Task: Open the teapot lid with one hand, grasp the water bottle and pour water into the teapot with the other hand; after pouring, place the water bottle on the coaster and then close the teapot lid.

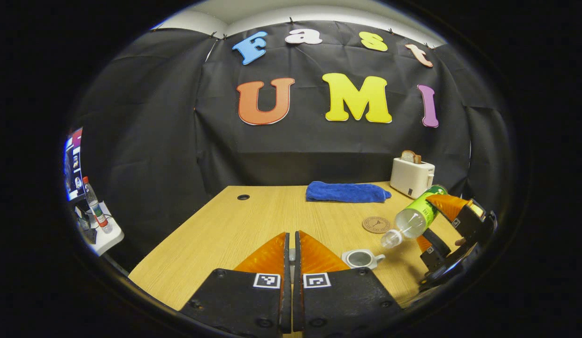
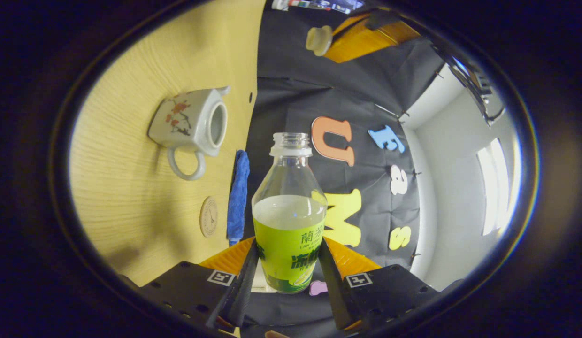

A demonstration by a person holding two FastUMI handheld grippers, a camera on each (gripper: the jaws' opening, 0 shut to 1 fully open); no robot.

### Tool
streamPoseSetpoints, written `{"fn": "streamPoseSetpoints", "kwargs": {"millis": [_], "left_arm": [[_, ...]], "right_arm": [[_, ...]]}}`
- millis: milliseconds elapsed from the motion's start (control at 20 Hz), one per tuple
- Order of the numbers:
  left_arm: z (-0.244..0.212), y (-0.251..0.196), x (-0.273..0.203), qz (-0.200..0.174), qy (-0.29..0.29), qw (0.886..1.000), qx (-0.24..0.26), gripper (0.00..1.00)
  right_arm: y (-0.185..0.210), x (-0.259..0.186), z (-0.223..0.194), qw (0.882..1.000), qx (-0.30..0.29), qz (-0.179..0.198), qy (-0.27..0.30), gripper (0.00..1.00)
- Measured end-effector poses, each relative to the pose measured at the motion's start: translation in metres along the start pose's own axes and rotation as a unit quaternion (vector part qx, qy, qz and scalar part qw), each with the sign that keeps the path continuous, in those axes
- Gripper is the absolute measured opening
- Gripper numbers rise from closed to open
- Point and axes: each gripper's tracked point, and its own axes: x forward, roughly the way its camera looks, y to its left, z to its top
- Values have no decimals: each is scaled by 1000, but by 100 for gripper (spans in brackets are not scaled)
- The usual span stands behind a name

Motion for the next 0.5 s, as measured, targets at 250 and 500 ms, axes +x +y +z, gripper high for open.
{"fn": "streamPoseSetpoints", "kwargs": {"millis": [250, 500], "left_arm": [[-4, -2, 3, 3, 8, 1000, 4, 4], [0, -10, 2, -5, 2, 1000, -14, 4]], "right_arm": [[-10, -10, -23, 993, 116, 4, 14, 72], [-8, -2, -43, 968, 244, 34, 49, 70]]}}
